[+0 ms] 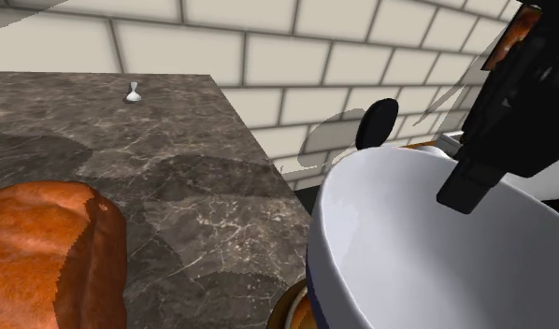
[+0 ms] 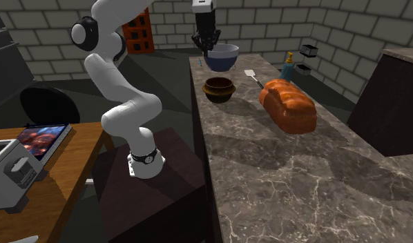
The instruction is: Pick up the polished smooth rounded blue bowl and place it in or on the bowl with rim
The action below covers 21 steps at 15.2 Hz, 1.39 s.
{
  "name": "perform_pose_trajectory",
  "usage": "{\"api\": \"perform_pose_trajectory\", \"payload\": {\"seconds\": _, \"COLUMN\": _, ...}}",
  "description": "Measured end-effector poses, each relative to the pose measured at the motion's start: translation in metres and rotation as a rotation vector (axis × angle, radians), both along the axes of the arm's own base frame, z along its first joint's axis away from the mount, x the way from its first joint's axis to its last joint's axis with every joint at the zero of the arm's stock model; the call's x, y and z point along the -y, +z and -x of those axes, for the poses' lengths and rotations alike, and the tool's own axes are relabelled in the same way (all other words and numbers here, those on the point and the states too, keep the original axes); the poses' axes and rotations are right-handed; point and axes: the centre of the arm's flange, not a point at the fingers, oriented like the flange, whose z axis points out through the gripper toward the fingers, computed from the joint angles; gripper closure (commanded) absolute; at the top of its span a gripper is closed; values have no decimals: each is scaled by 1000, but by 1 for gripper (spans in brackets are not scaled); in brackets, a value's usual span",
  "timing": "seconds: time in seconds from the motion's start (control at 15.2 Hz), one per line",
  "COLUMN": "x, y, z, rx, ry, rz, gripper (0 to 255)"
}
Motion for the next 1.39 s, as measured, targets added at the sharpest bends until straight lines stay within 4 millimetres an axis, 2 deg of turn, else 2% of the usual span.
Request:
{"api": "perform_pose_trajectory", "payload": {"seconds": 0.79, "x": 1, "y": -62, "z": 0, "rx": 0, "ry": 0, "rz": 0, "gripper": 255}}
{"api": "perform_pose_trajectory", "payload": {"seconds": 1.19, "x": 0, "y": -66, "z": -1, "rx": 0, "ry": 0, "rz": 0, "gripper": 255}}
{"api": "perform_pose_trajectory", "payload": {"seconds": 1.25, "x": 0, "y": -66, "z": -1, "rx": 0, "ry": 0, "rz": 0, "gripper": 0}}
{"api": "perform_pose_trajectory", "payload": {"seconds": 1.39, "x": 0, "y": -66, "z": 0, "rx": 0, "ry": 0, "rz": -1, "gripper": 0}}
